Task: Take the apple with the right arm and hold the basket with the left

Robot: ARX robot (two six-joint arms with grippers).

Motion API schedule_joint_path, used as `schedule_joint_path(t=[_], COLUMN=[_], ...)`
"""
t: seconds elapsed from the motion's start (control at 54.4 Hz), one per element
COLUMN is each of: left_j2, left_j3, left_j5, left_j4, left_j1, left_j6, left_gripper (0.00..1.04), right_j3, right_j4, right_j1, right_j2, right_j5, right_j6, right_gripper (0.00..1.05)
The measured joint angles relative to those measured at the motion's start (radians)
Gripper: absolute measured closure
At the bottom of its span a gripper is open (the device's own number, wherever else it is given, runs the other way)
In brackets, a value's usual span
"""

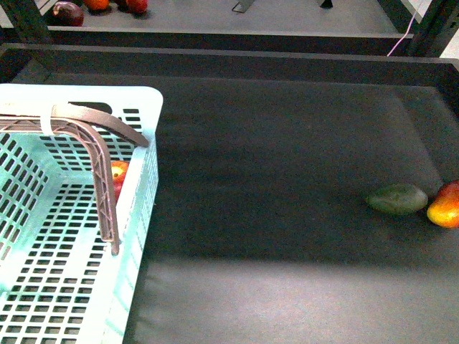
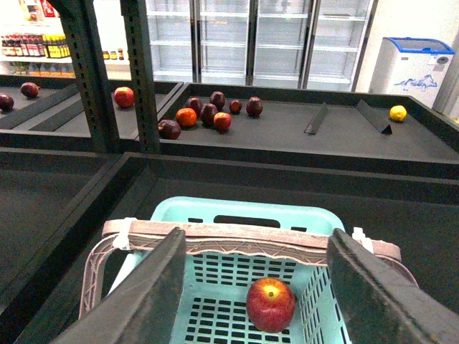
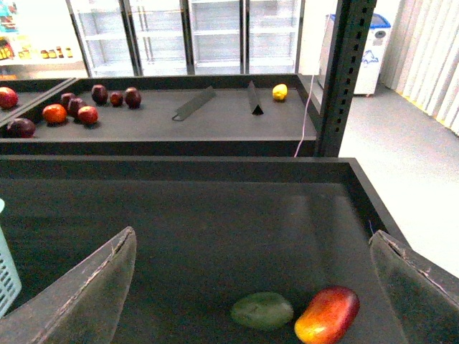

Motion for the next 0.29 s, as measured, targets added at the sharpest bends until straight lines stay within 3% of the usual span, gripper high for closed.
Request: schedule_joint_path(t=[0.202, 0.294], left_j2=[0.000, 0.000], left_j3=[0.000, 0.000], left_j5=[0.000, 0.000], left_j4=[0.000, 0.000], left_j1=[0.000, 0.000], left_j6=[0.000, 0.002], left_gripper=[0.07, 0.08], right_j3=[0.000, 0.000], right_j4=[0.000, 0.000], right_j1=[0.000, 0.000], right_j2=[0.000, 0.000], right_j5=[0.000, 0.000], right_j6=[0.000, 0.000], right_gripper=[0.09, 0.09])
